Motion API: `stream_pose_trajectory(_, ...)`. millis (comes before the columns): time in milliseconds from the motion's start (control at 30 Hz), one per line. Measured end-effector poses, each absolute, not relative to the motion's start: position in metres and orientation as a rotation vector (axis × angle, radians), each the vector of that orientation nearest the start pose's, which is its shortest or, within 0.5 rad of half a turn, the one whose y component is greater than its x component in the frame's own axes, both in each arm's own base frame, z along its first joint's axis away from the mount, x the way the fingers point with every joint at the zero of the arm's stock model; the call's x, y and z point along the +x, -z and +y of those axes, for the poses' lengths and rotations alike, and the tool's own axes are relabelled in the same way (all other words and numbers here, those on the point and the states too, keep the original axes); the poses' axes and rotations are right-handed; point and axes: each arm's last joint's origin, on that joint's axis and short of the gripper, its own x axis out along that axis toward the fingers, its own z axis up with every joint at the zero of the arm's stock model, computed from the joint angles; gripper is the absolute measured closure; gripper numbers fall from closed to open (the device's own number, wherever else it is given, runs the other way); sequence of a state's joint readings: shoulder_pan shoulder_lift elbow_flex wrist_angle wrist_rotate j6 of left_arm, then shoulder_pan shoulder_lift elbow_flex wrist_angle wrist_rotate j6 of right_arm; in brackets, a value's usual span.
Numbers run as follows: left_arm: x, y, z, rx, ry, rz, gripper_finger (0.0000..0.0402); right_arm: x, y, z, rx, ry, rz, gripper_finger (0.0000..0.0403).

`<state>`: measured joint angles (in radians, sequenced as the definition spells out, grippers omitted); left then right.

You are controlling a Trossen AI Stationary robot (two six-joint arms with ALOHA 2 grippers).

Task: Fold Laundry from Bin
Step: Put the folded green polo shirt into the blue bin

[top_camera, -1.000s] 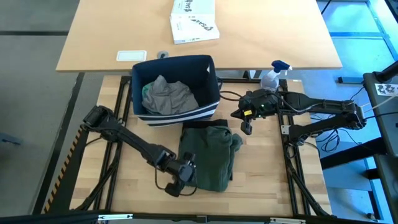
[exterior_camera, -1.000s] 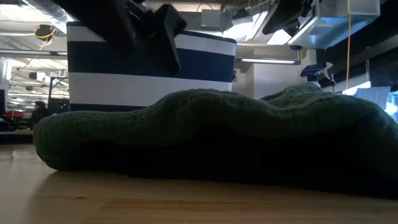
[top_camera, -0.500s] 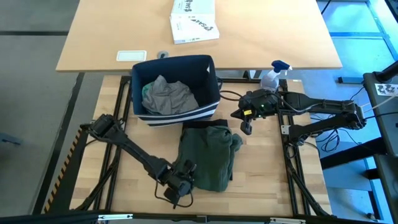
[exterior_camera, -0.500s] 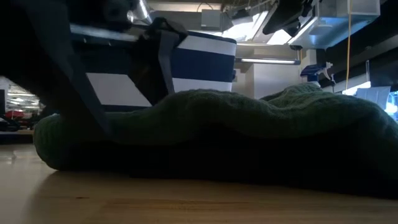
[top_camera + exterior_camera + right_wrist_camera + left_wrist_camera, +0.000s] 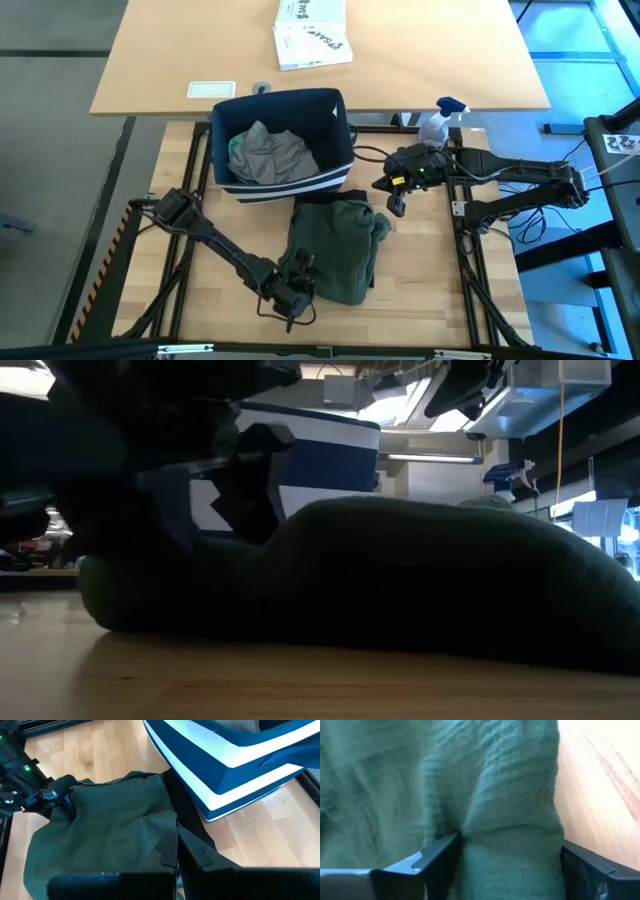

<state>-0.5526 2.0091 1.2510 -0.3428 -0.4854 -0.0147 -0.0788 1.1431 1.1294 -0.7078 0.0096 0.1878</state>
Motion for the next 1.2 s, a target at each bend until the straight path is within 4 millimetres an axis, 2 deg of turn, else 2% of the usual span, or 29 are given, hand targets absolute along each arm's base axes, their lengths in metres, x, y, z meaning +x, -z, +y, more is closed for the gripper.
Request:
stream_pose_trajectory(100, 0.342, -0.141, -0.195, 0.54, 0.031, 0.942, 0.0156, 0.228, -0.336, -0.018, 0.217, 0.156, 0.711, 0.0398)
stream_pose_trajectory(200, 0.349, -0.15, -0.197, 0.515, 0.028, 0.919, 0.0215, 0.228, -0.336, -0.018, 0.221, 0.157, 0.711, 0.0398)
stream_pose_trajectory(367, 0.358, -0.159, -0.188, 0.417, 0.022, 0.954, 0.0361, 0.228, -0.336, -0.018, 0.227, 0.142, 0.713, 0.0398)
stream_pose_trajectory(400, 0.36, -0.161, -0.185, 0.397, 0.014, 0.969, 0.0378, 0.228, -0.336, -0.017, 0.233, 0.129, 0.713, 0.0398)
stream_pose_trajectory(600, 0.374, -0.177, -0.174, 0.246, 0.027, 0.986, 0.0395, 0.221, -0.348, -0.011, 0.22, 0.076, 0.669, 0.0398)
stream_pose_trajectory(733, 0.381, -0.199, -0.164, 0.111, 0.1, 0.956, 0.0396, 0.203, -0.368, -0.001, 0.124, 0.105, 0.58, 0.04)
stream_pose_trajectory(833, 0.381, -0.215, -0.153, 0.022, 0.185, 0.949, 0.0396, 0.185, -0.376, 0.007, 0.093, 0.134, 0.56, 0.04)
stream_pose_trajectory(1000, 0.382, -0.226, -0.137, -0.1, 0.301, 0.965, 0.0396, 0.169, -0.369, 0.018, 0.144, 0.119, 0.661, 0.0399)
stream_pose_trajectory(1200, 0.385, -0.226, -0.126, -0.141, 0.354, 0.988, 0.0396, 0.17, -0.343, 0.039, 0.252, -0.01, 0.784, 0.0398)
